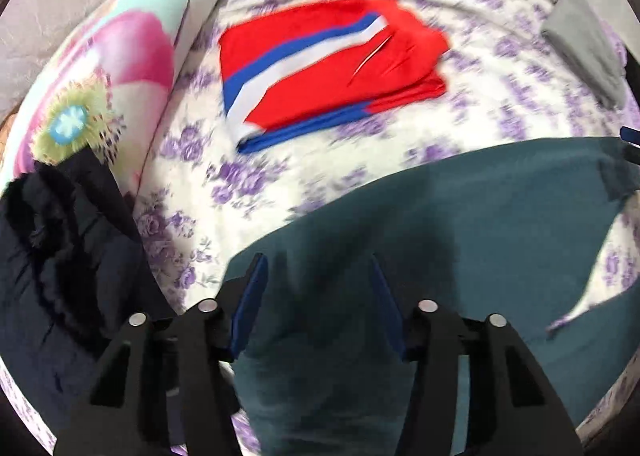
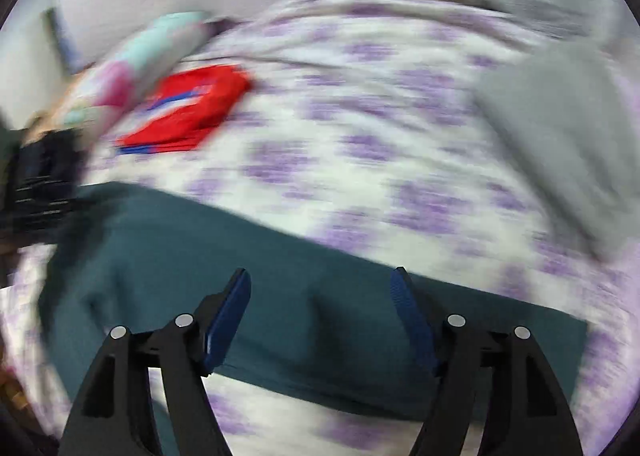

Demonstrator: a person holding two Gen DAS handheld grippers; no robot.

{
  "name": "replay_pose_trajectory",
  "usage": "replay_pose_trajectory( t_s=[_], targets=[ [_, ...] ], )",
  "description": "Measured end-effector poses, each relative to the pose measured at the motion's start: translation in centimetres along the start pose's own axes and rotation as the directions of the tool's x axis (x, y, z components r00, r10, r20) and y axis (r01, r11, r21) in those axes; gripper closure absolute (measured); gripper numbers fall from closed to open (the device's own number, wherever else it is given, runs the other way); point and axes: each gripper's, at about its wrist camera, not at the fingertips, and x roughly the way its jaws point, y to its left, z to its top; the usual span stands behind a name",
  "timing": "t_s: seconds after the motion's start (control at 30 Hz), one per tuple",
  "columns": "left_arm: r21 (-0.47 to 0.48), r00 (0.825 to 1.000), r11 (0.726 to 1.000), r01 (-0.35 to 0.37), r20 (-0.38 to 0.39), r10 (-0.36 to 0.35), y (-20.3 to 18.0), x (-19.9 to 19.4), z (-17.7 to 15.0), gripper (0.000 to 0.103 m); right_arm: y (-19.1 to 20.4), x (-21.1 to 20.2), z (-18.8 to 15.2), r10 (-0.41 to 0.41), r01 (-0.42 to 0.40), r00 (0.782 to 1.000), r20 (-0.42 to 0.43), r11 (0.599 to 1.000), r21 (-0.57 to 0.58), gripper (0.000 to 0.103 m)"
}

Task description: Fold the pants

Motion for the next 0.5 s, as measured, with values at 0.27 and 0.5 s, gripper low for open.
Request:
replay_pose_trajectory(
  t_s=[0.27,0.5],
  targets=[
    [0.053,1.000,0.999,0.007,-0.029,-0.006,1.2,2.1,-1.0,0.053,3.7,5.9,-2.0,-0.078,0.033,0.948,-0.308,0.988,-0.149,0.031],
    [0.136,0.997,0.988,0.072,-0.037,-0.067,2.1,1.8,0.4,0.053,2.5,4.9,2.6,-0.118,0.104,0.987,-0.108,0.987,-0.126,0.031]
  ],
)
